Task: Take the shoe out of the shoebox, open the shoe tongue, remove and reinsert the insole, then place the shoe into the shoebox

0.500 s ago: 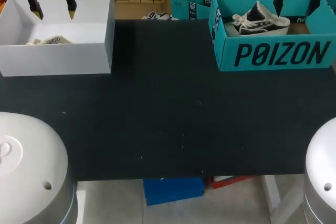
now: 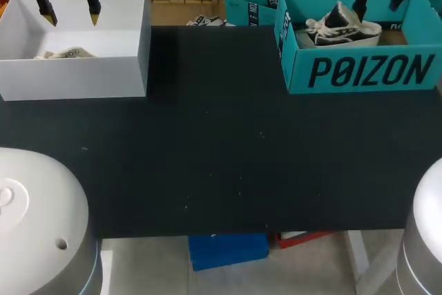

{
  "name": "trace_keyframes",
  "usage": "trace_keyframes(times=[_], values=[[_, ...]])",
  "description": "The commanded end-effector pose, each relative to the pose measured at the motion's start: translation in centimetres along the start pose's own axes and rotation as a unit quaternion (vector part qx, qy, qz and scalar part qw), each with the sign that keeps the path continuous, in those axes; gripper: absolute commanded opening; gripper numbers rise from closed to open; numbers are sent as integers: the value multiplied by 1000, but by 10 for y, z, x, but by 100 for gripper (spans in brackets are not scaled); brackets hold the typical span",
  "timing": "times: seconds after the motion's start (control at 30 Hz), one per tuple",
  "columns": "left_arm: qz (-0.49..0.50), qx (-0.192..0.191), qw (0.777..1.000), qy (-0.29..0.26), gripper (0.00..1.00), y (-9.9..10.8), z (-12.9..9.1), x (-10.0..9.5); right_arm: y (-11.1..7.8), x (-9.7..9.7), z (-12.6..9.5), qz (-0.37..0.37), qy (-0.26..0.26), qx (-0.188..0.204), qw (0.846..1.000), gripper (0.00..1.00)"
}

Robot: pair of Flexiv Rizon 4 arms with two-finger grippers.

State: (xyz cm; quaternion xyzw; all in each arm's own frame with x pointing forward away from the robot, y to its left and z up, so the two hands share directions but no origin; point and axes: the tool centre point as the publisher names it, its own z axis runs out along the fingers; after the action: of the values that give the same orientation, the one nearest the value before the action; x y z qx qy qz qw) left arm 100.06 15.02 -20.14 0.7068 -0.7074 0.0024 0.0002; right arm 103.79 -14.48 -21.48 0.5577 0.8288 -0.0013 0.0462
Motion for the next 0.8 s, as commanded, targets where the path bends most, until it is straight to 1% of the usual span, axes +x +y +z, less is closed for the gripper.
trace_keyframes(times=[0.03,0.1,0.13,0.17,0.23,0.27,0.3,0.77,0.8], values=[[0,-1,1000,-1,100,0,-1,0,17,-16,10,-311,-11,10,950,100],[0,-1,1000,-1,100,0,-1,0,19,-23,12,-370,-3,5,929,100],[0,-1,1000,-1,100,0,-1,0,20,-28,12,-424,-1,2,905,100],[0,-1,1000,-1,100,0,-1,0,20,-30,12,-453,3,2,892,100],[0,-1,1000,-1,100,0,-1,0,19,-36,13,-537,19,-3,844,100],[0,-1,1000,-1,100,0,-1,0,18,-38,12,-570,24,3,821,100],[0,-1,1000,-1,100,0,-1,0,18,-40,12,-592,19,7,805,100],[0,-1,1000,-1,100,0,-1,0,18,-40,12,-592,19,7,805,100],[0,-1,1000,-1,100,0,-1,0,19,-42,14,-593,15,7,805,100]])
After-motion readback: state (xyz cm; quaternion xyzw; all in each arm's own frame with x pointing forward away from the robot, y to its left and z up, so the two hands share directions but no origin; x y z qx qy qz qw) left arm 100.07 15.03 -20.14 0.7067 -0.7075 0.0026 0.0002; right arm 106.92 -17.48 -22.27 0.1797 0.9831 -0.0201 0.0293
